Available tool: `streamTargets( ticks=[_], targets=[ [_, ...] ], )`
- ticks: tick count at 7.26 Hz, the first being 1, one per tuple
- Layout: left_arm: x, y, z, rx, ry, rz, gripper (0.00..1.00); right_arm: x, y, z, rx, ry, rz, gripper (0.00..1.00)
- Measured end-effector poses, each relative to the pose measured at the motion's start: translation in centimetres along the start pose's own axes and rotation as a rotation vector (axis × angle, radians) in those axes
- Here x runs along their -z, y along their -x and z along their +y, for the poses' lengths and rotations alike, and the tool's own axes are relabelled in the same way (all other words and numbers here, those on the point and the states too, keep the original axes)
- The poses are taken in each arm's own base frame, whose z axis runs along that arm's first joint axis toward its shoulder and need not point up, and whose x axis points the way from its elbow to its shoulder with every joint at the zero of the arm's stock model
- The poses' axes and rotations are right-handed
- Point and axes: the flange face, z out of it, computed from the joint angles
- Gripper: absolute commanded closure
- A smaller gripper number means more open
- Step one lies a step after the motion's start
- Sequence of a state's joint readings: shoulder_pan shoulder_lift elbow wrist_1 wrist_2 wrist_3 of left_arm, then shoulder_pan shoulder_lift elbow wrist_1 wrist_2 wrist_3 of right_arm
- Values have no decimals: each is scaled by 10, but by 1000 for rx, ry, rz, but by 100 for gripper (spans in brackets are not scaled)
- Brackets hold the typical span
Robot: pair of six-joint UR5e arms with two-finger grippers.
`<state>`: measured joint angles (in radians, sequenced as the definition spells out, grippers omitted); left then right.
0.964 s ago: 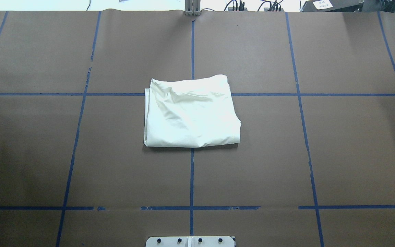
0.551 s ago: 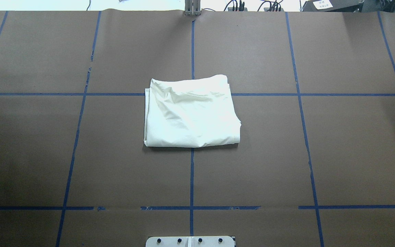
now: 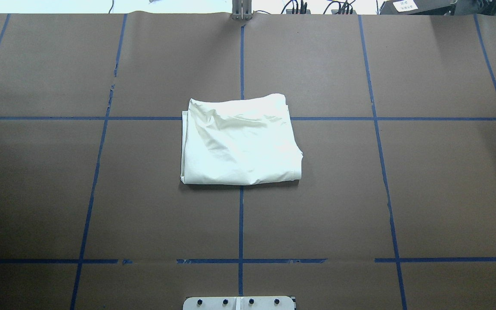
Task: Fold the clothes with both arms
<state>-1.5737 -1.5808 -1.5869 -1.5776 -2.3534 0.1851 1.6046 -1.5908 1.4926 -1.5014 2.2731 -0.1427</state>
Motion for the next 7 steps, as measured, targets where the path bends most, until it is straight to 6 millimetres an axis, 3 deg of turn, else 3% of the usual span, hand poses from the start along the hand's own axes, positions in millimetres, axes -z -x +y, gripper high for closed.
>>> streamTargets(
  ticks=[7],
  targets=[
    [-11, 8, 18, 24, 21, 5, 0, -2, -1, 1, -2, 3, 1, 0]
  ],
)
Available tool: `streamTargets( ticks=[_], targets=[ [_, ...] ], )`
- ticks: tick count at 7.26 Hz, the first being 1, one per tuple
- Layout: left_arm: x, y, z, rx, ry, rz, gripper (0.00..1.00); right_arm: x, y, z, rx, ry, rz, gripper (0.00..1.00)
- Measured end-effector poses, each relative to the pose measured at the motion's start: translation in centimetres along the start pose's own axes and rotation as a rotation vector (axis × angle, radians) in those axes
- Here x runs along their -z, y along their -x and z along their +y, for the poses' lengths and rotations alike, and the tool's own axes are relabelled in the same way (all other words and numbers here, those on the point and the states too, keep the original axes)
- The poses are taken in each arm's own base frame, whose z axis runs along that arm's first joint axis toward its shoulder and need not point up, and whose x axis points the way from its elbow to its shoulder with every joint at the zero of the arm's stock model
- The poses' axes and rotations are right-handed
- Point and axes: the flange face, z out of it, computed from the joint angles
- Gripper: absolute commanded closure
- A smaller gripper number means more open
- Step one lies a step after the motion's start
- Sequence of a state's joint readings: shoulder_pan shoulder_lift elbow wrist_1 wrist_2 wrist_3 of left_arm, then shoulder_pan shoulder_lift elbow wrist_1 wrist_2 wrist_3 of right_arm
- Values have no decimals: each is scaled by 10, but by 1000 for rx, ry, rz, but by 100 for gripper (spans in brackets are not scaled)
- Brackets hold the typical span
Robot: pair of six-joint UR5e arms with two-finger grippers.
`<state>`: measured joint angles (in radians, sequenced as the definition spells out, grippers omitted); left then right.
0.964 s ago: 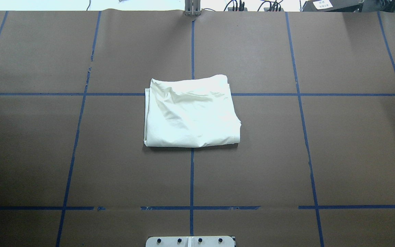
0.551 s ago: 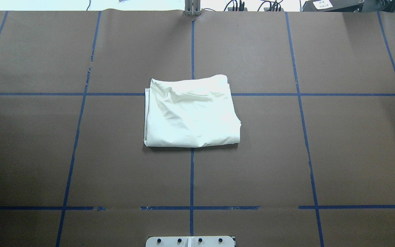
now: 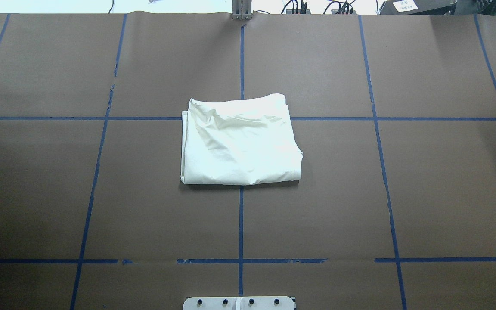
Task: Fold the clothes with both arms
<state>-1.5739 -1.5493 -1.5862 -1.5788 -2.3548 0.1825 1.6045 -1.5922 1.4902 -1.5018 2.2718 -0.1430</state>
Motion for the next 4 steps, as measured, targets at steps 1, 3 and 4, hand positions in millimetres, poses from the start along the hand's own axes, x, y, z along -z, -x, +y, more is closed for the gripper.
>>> streamTargets(
  ticks=[1, 3, 4],
  targets=[
    [0, 0, 0, 0, 0, 1, 0, 0, 0, 0, 0, 0, 0, 0],
    [-2, 0, -1, -2, 1, 2, 0, 0, 0, 0, 1, 0, 0, 0],
    [-1, 0, -3, -7, -2, 1, 0, 0, 0, 0, 1, 0, 0, 0]
  ],
)
